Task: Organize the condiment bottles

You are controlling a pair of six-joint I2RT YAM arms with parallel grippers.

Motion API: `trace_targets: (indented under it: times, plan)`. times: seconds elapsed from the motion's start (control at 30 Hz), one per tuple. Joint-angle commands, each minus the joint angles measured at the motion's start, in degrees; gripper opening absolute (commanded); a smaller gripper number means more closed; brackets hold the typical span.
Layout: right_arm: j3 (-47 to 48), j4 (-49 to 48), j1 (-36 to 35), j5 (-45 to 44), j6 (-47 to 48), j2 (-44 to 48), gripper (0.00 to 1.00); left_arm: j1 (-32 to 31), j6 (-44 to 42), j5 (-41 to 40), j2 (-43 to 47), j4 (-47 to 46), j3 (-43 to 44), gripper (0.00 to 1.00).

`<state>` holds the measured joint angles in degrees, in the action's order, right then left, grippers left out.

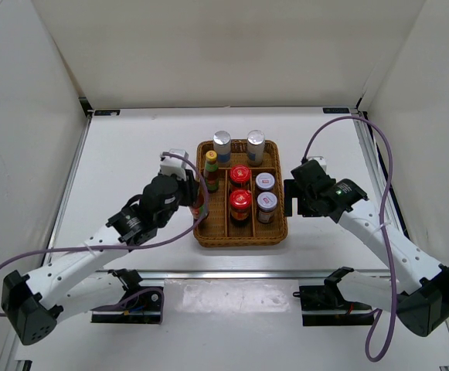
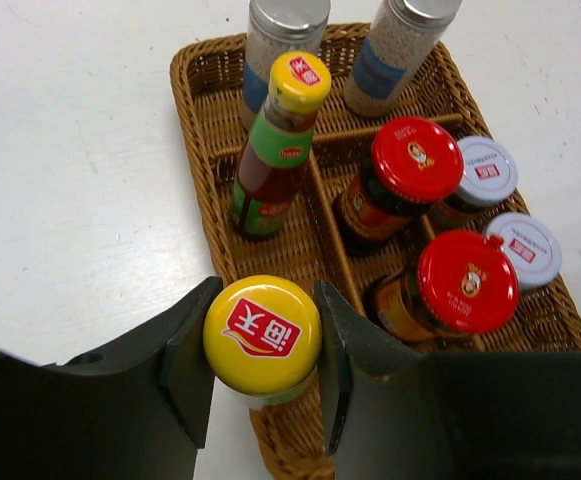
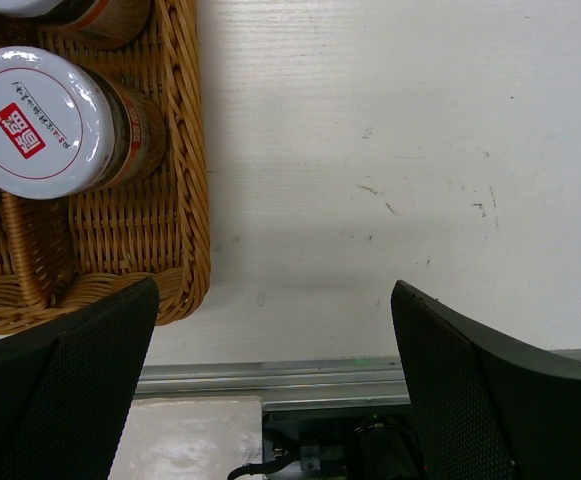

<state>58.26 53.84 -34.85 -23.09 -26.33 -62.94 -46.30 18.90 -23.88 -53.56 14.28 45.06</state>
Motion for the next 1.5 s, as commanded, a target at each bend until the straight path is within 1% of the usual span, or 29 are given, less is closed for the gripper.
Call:
trace_targets:
  times: [0.0, 0.27, 0.43, 0.67, 0.8, 0.87, 0.9, 0.93, 0.97, 1.03, 1.07, 1.13, 1.17, 1.2, 1.27, 1.37, 1.43, 1.47]
  plan:
    - [-0.08, -0.76, 0.13, -0.02, 0.66, 1.15, 1.00, -0.89, 1.32, 0.06, -3.81, -5.75, 1.35, 0.11]
    - [-0.08, -0.76, 0.13, -0.02, 0.66, 1.68, 1.00, -1.95, 1.85, -1.52, -9.62, -9.27, 2.49, 0.11]
    - [-0.08, -0.76, 0.13, -0.02, 0.66, 1.68, 1.00, -1.95, 1.85, -2.66, -12.88, -9.27, 2.49, 0.11]
    - [-0.08, -0.76, 0.13, -0.02, 0.66, 1.68, 1.00, -1.95, 3.07, -3.19, -14.81, -12.96, -1.28, 0.12]
    - [-0.08, -0.76, 0.13, -0.02, 0.66, 1.68, 1.00, -1.95, 3.60, -3.19, -16.83, -14.46, -1.90, 0.23]
    - [-0.08, -0.76, 0.13, -0.02, 0.66, 1.68, 1.00, -1.95, 3.60, -3.19, -17.45, -14.46, -1.90, 0.32]
    - [-0.08, -0.76, 0.13, -0.02, 0.66, 1.68, 1.00, -1.95, 4.13, -3.19, -17.46, -14.46, -1.90, 0.38]
    - [-0.08, -0.76, 0.13, -0.02, 0.66, 1.68, 1.00, -1.95, 4.13, -3.80, -17.46, -14.46, -1.90, 0.45]
    - [-0.08, -0.76, 0.13, -0.02, 0.66, 1.68, 1.00, -1.95, 4.13, -3.81, -17.46, -14.46, -1.90, 0.58]
    - [-0.08, -0.76, 0.13, -0.02, 0.66, 1.68, 1.00, -1.95, 4.13, -4.42, -16.32, -14.46, -1.90, 0.69]
    - [-0.08, -0.76, 0.13, -0.02, 0.66, 1.68, 1.00, -1.95, 4.13, -4.42, -16.31, -14.46, -1.90, 0.76]
    - [-0.08, -0.76, 0.13, -0.02, 0.66, 2.90, 1.00, -2.47, 4.13, -4.42, -14.83, -14.46, -1.90, 0.82]
    - [-0.08, -0.76, 0.13, -0.02, 0.66, 2.91, 1.00, -2.48, 4.13, -4.42, -14.82, -13.15, -1.38, 0.86]
    - [-0.08, -0.76, 0.13, -0.02, 0.66, 3.69, 1.00, -2.48, 4.13, -4.42, -14.12, -11.84, -0.51, 0.90]
    - [-0.08, -0.76, 0.13, -0.02, 0.66, 4.31, 1.00, -3.09, 3.61, -4.95, -13.50, -11.30, 0.37, 0.91]
    - [-0.08, -0.76, 0.13, 0.76, 1.18, 5.37, 1.00, -3.61, 3.60, -5.56, -11.66, -8.84, 2.57, 0.92]
    - [-0.08, -0.76, 0.13, 1.29, 1.19, 6.07, 1.00, -3.62, 2.12, -6.09, -9.47, -6.12, 4.77, 0.92]
    - [-0.08, -0.76, 0.13, 1.29, 1.19, 6.59, 1.00, -3.62, 1.59, -6.88, -8.41, -5.15, 5.56, 0.94]
